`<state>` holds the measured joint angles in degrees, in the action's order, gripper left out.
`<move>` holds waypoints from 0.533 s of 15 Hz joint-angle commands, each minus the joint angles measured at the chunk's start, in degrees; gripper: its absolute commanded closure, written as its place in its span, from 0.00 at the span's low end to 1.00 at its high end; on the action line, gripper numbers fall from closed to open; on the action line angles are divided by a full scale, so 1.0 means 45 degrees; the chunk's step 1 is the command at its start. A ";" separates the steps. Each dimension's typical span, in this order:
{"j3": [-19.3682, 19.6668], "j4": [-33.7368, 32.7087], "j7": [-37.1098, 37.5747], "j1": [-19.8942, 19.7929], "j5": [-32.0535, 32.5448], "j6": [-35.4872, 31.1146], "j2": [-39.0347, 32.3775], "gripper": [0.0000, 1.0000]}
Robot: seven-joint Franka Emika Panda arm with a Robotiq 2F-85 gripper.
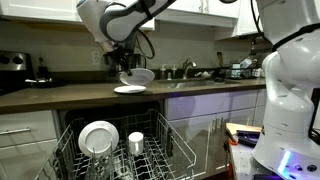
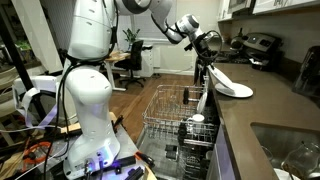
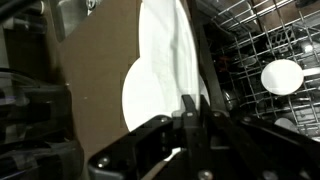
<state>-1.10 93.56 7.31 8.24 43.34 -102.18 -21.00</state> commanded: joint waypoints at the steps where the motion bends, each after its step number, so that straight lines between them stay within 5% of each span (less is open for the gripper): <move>1: -0.0041 -0.0049 -0.0015 -0.0053 0.0032 -0.0031 -0.0066 0.95; 8: 0.0179 -0.0234 -0.0033 -0.0038 0.0518 -0.0514 -0.0677 0.95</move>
<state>-0.71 93.56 7.31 8.19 43.50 -103.81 -23.28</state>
